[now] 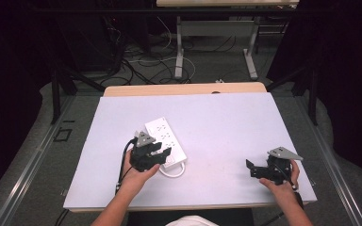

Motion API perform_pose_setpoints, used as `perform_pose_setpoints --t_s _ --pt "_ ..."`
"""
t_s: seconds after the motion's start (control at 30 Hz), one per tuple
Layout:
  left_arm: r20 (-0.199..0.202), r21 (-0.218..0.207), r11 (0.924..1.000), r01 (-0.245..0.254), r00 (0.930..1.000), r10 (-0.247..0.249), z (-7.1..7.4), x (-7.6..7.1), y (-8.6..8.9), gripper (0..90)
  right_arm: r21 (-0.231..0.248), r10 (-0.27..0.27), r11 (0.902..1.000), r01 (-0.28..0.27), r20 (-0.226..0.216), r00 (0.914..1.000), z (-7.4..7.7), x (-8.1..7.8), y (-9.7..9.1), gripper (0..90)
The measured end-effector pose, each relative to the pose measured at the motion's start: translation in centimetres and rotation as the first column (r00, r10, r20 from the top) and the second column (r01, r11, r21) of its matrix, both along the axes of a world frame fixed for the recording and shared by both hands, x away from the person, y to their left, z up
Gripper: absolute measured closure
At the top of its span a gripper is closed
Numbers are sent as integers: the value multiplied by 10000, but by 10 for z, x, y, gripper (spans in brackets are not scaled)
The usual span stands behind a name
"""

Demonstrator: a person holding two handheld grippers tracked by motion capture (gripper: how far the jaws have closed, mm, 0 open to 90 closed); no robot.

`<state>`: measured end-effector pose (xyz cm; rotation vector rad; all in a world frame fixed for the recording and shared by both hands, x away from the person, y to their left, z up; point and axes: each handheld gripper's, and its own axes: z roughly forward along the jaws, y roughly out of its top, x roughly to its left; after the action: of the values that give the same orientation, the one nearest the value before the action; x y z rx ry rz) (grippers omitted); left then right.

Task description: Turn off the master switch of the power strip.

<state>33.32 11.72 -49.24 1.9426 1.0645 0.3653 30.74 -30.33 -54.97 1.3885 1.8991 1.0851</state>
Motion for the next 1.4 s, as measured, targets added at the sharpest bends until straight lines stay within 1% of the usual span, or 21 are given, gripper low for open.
perform_pose_setpoints --t_s 0.1,0.13,0.17,0.27,0.3,0.33,0.47,0.5,0.53,0.6,0.67,0.77,0.93,0.97,1.07,1.1,1.17,1.2,1.27,1.3,1.4 --pt "-78 48 10000 -20 10000 21 -2 1 -1 574 -38 -106 9999 107 53 9999 0 1 1 0" --pt "-18 29 10000 -40 10000 40 -3 1 -2 582 -74 -227 9997 228 150 9996 0 1 1 0" --pt "-40 97 10000 -10 10000 11 -3 1 -2 595 -35 -164 9999 164 54 9999 0 1 1 0" --pt "-148 124 9999 3 9999 -1 -5 2 -3 624 -57 -275 9996 276 94 9996 0 2 1 0" --pt "-272 196 9998 15 9996 -9 -5 2 -3 634 -41 -267 9996 267 -8 9996 0 1 1 0" --pt "-234 189 9998 -15 9997 20 -6 3 -4 643 -32 -217 9998 217 10 9998 0 2 1 0" --pt "-390 299 9995 39 9992 -28 -9 4 -5 680 -58 -137 9999 138 38 9999 0 1 2 0" --pt "-420 337 9994 34 9991 -20 -10 4 -6 690 -160 -65 9998 67 124 9999 0 1 2 0" --pt "-402 332 9994 7 9992 6 -11 5 -6 726 -126 -124 9998 124 49 9999 1 0 3 0" --pt "-471 372 9993 9 9989 9 -12 6 -6 741 -76 -84 9999 84 65 9999 0 0 3 0" --pt "-706 452 9989 73 9975 -41 -13 6 -6 767 -94 -74 9999 75 113 9999 0 0 3 0" --pt "-721 498 9988 9 9974 27 -16 7 -8 810 -97 -36 9999 37 82 10000 0 0 4 0" --pt "-900 593 9982 39 9959 14 -19 8 -10 870 -87 33 10000 -34 -16 10000 0 0 4 0" --pt "-939 666 9978 16 9956 47 -20 8 -10 876 -79 4 10000 -4 61 10000 -1 0 4 0" --pt "-961 938 9955 139 9954 -48 -21 9 -10 898 -161 29 9999 -29 22 10000 -1 0 4 0" --pt "-967 894 9959 92 9953 -5 -22 9 -11 898 -96 -29 9999 29 9 10000 -1 0 4 0" --pt "-1067 974 9951 139 9943 -35 -23 10 -12 899 -135 16 9999 -15 34 10000 -1 0 4 0" --pt "-1067 866 9962 85 9943 8 -24 10 -12 900 -143 21 9999 -21 40 10000 -1 0 4 0" --pt "-1128 976 9952 108 9936 3 -25 11 -12 900 -161 41 9999 -40 63 10000 -1 0 4 0" --pt "-1189 1106 9936 228 9929 -95 -25 11 -11 900 -135 32 9999 -32 41 10000 -1 0 4 0" --pt "-1320 1122 9934 231 9912 -82 -27 12 -12 900 -128 27 9999 -27 24 10000 -2 0 4 0"
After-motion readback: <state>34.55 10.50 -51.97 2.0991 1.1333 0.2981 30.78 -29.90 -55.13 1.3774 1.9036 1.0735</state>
